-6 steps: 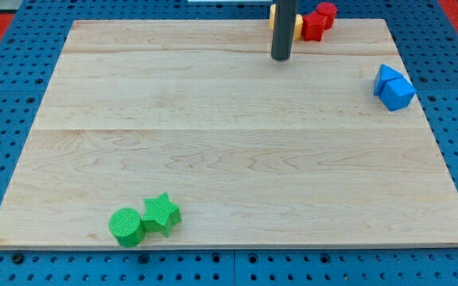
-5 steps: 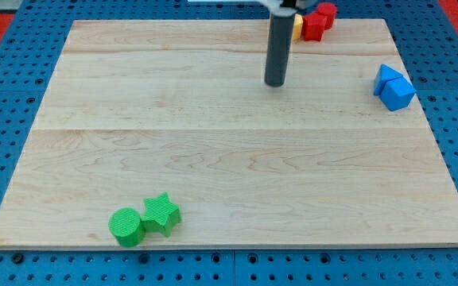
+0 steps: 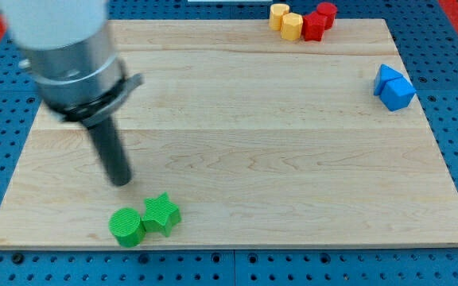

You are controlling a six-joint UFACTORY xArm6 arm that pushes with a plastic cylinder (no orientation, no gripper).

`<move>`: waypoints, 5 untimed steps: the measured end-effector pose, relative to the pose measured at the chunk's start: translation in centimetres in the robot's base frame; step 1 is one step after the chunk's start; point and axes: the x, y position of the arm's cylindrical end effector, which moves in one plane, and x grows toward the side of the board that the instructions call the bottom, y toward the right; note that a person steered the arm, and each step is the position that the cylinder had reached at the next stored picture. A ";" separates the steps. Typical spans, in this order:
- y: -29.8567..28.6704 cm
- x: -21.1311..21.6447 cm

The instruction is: Point your arm towards the green circle

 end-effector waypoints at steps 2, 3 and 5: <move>-9.3 7.8; -3.8 7.6; 3.5 7.8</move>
